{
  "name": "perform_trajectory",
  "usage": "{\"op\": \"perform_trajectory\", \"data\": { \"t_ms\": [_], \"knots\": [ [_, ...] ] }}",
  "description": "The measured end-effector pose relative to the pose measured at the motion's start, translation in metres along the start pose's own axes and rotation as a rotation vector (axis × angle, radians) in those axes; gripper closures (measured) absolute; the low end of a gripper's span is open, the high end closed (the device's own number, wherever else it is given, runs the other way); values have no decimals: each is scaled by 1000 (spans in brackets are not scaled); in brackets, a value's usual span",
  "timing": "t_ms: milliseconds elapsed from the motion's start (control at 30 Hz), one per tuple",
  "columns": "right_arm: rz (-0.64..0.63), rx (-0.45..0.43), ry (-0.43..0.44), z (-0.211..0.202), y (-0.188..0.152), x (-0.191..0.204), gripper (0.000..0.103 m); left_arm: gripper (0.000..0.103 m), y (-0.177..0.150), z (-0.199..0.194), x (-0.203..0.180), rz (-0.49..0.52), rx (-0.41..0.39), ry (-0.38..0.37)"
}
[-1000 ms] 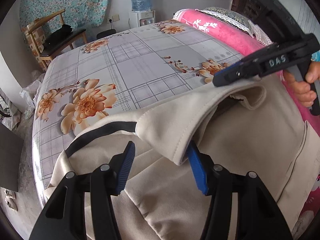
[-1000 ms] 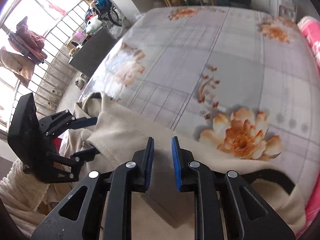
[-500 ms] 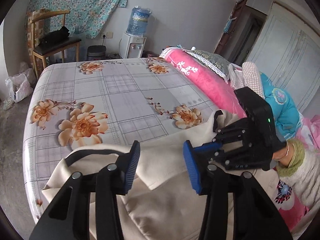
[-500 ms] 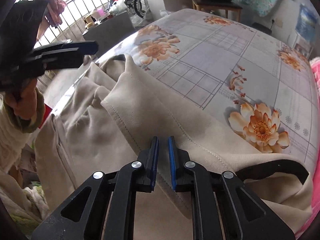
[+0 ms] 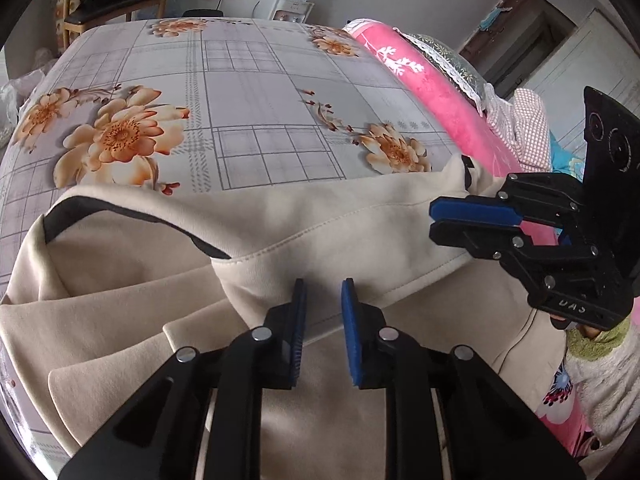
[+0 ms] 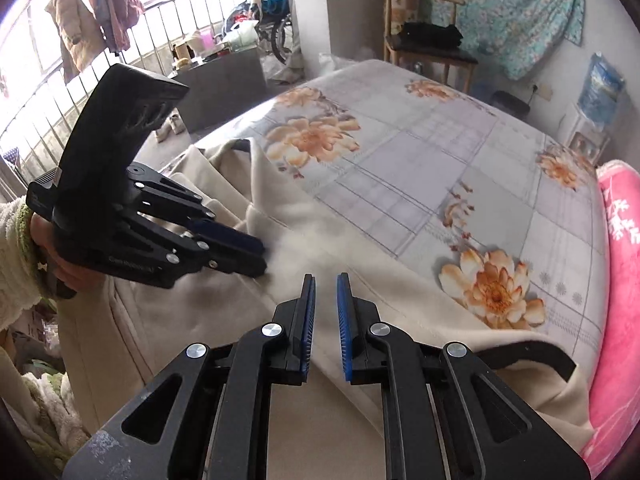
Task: Fold large clothes
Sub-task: 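Lift the collar with both tools and fold it over toward the folded hem, then lay the folded collar on the jacket and open both tools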
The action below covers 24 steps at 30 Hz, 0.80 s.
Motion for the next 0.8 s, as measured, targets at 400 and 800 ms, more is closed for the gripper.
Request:
{"op": "perform_trajectory", "data": {
  "t_ms": [400,800],
  "knots": [
    [-39,102,-39,38,-6,12,91,86,21,-25,-7,23,-72,-4],
    [34,105,-176,9,-50,-31,73,86,-6,0,-2,43,-7,83]
  ]
}}
Point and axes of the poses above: each gripper's, at about its wrist camera, not at the fingertips, and z roughly the way its jaws point, x to its left, y to its top, the point moved 4 cm from there along z, roughly the way its jaws point, and after that the axes turned 1 degree about z, right-handed, at the moved point
